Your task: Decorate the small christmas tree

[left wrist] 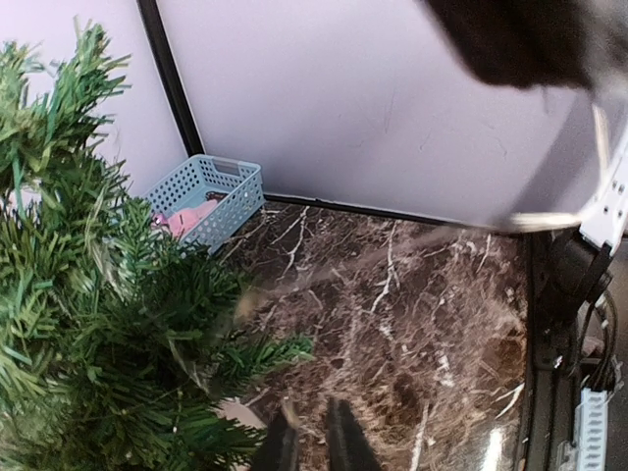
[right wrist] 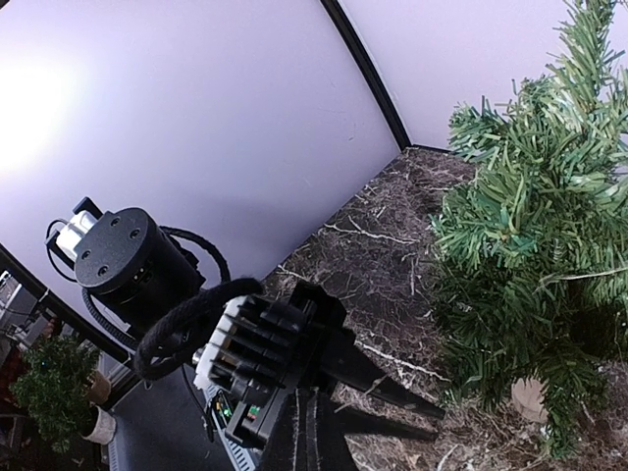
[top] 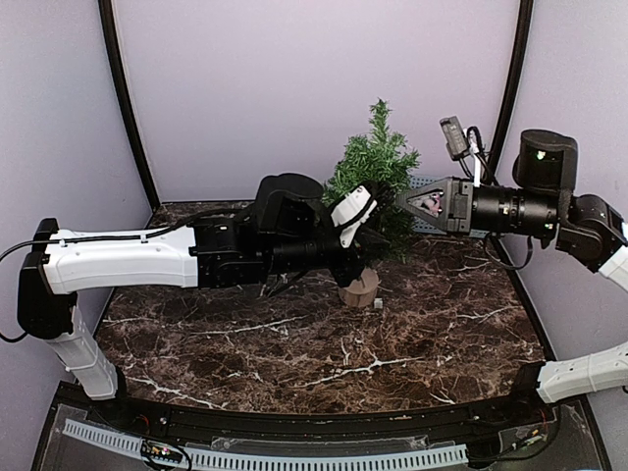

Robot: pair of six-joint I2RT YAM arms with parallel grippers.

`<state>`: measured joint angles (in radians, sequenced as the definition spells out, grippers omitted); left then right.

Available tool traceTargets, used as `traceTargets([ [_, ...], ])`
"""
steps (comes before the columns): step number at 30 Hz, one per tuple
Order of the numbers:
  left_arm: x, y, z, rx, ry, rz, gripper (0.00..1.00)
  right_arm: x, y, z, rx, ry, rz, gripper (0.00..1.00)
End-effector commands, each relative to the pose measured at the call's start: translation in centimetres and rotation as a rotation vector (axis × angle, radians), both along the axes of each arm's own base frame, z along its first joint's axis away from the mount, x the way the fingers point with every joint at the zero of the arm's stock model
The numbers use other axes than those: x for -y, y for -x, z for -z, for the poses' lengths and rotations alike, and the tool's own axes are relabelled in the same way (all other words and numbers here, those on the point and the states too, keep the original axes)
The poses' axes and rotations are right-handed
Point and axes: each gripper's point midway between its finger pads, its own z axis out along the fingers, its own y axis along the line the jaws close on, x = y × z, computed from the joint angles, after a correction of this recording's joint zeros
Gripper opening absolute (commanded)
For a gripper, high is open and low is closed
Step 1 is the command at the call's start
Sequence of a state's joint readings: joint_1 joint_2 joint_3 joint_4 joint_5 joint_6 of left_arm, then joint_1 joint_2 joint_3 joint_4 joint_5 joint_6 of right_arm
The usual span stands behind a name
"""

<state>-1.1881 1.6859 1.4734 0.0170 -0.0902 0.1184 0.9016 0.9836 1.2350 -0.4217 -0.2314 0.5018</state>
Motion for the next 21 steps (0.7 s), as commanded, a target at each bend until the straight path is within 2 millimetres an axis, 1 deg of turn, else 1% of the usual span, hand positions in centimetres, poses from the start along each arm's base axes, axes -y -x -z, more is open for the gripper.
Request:
traceTargets([
  [1, -1.6, 0.4, -3.6, 0.014, 0.09, -0.01, 0.26, -0.9, 0.0, -2.5, 0.071, -0.055, -0.032, 0.0],
  [2, -2.3, 0.6, -4.0, 0.014, 0.112, -0.017, 0.42, -1.2, -0.1, -2.7, 0.076, -0.051, -0.038, 0.0],
  [3, -2.7, 0.7, -4.1, 0.013, 0.121, -0.022, 0.48, -1.5, -0.3, -2.8, 0.084, -0.044, -0.044, 0.0],
  [4, -3.7, 0.8, -4.4, 0.011, 0.14, -0.038, 0.56, -1.9, -0.5, -2.8, 0.089, -0.035, -0.045, 0.0],
  [5, -4.2, 0.8, -4.6, 0.01, 0.147, -0.049, 0.59, -2.2, -0.8, -2.9, 0.096, -0.029, -0.046, 0.0],
  [6, -5.3, 0.9, -4.9, 0.007, 0.161, -0.073, 0.64, -2.4, -1.1, -3.0, 0.102, -0.022, -0.042, 0.0],
  [8, -7.1, 0.6, -5.0, -0.008, 0.172, -0.123, 0.68, -3.1, -1.8, -3.4, 0.117, -0.012, -0.038, 0.0],
  [9, -7.8, 0.4, -4.4, -0.019, 0.152, -0.148, 0.69, -3.4, -2.1, -3.6, 0.122, -0.007, -0.032, 0.0],
  [10, -8.9, 0.1, -4.9, -0.046, 0.179, -0.175, 0.69, -3.8, -2.5, -3.7, 0.125, -0.001, -0.032, 0.0],
  [11, -9.5, -0.1, -4.2, -0.067, 0.162, -0.19, 0.69, -4.1, -2.7, -3.8, 0.127, 0.005, -0.033, 0.0],
  [12, -10.5, -0.3, -4.8, -0.085, 0.187, -0.209, 0.69, -4.5, -3.0, -3.8, 0.124, 0.011, -0.036, 0.0],
  [13, -10.9, -0.4, -4.4, -0.1, 0.183, -0.218, 0.69, -4.9, -3.2, -3.7, 0.121, 0.015, -0.039, 0.0],
  [14, -11.9, -0.7, -5.0, -0.112, 0.211, -0.235, 0.69, -5.3, -3.4, -3.7, 0.12, 0.018, -0.043, 0.0],
  [15, -12.3, -0.8, -4.7, -0.121, 0.211, -0.242, 0.69, -5.6, -3.7, -3.6, 0.117, 0.022, -0.042, 0.0],
  [16, -13.0, -0.9, -5.2, -0.128, 0.234, -0.255, 0.69, -5.9, -3.9, -3.5, 0.114, 0.028, -0.041, 0.0],
  [17, -13.4, -1.0, -5.0, -0.135, 0.236, -0.262, 0.69, -6.2, -4.2, -3.3, 0.109, 0.037, -0.039, 0.0],
  [19, -14.6, -1.5, -5.5, -0.142, 0.262, -0.287, 0.69, -6.8, -4.6, -3.0, 0.099, 0.055, -0.04, 0.0],
  [21, -15.2, -1.8, -5.4, -0.153, 0.276, -0.301, 0.69, -7.5, -4.8, -2.7, 0.09, 0.071, -0.045, 0.0],
])
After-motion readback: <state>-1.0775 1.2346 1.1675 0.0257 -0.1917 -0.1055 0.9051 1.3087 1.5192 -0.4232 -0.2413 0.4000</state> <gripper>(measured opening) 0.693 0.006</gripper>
